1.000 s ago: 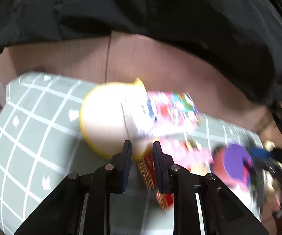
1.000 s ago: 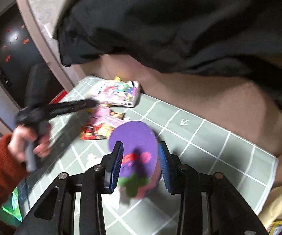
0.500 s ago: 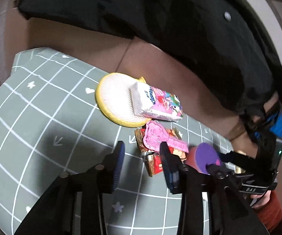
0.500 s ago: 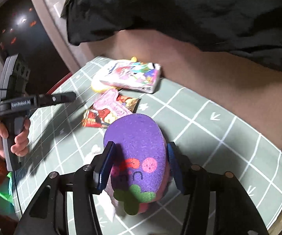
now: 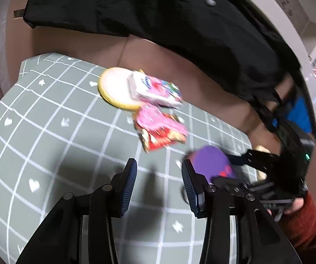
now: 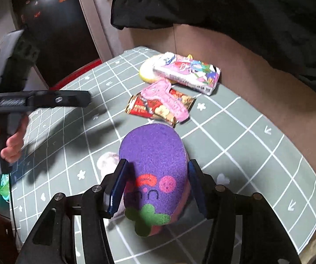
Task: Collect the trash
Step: 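Grasp the white tissue with the left tool while the right tool holds the sponge, then carry the tissue and sponge to the trash bag and release both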
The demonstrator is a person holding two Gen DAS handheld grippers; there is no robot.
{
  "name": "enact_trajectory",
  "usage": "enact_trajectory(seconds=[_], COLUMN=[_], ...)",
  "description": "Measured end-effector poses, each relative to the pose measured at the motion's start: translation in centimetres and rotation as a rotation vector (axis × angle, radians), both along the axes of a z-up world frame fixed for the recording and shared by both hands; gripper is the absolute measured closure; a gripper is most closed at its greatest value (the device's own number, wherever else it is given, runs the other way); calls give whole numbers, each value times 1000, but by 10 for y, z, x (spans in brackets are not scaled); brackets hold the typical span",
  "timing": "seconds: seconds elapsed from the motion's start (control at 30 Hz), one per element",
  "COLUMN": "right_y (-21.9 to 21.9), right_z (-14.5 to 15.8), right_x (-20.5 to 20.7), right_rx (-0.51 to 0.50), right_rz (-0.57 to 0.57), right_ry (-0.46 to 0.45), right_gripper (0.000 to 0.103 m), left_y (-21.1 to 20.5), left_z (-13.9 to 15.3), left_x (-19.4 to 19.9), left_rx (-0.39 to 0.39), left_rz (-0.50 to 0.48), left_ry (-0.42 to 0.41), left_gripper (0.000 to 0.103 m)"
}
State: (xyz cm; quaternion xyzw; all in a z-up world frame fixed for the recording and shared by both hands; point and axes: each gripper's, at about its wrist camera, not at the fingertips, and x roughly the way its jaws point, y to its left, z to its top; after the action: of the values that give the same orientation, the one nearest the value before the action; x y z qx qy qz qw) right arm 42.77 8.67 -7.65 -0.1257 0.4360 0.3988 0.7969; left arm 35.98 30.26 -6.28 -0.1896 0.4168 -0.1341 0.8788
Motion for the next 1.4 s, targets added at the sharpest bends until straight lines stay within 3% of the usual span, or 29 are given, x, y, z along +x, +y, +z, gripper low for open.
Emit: enact_trajectory(seconds=[0.13, 0.23, 0.3, 0.47, 0.53, 0.67, 0.77, 0.87, 0.93, 1.2, 1.4], right_y=[-7, -26, -43, -86, -104, -130, -140, -135, -127, -53, -37], right_z=[-2, -2, -1, 2, 6, 16, 25, 30, 31, 13, 10], right_x=[-14, -20, -20, -26, -30, -38, -47, -51, -52, -58, -41], right_rx=[-5, 15, 39, 21, 56, 153, 188, 196, 183, -37, 13], right_rz=[12, -29, -69, -194, -233, -274, -272, -251, -227, -126, -210], right_ry=[8, 35, 51, 8, -8, -18, -47, -59, -53, -128, -108], right_gripper=[49, 53, 59, 62, 62, 58, 57, 55, 55, 55, 48], left_y=[-20, -38, -48, -62, -67, -83, -86, -90, -92, -68, -34], left_z=[2, -2, -5, -11, -12, -19, -29, -32, -30, -5, 13], left_x=[-25, -35, -38, -32, -26, -9, -3, -6, -10, -48, -75], left_rx=[-12, 22, 39, -20, 3, 152, 122, 97, 105, 138, 171], left_rz=[-58, -86, -84, -15, 17, 77, 71, 57, 52, 131, 226], left_ry=[-2, 5, 15, 32, 23, 9, 56, 69, 58, -9, -70], left_gripper=[59, 59, 59, 59, 58, 58, 58, 61, 78, 79, 79])
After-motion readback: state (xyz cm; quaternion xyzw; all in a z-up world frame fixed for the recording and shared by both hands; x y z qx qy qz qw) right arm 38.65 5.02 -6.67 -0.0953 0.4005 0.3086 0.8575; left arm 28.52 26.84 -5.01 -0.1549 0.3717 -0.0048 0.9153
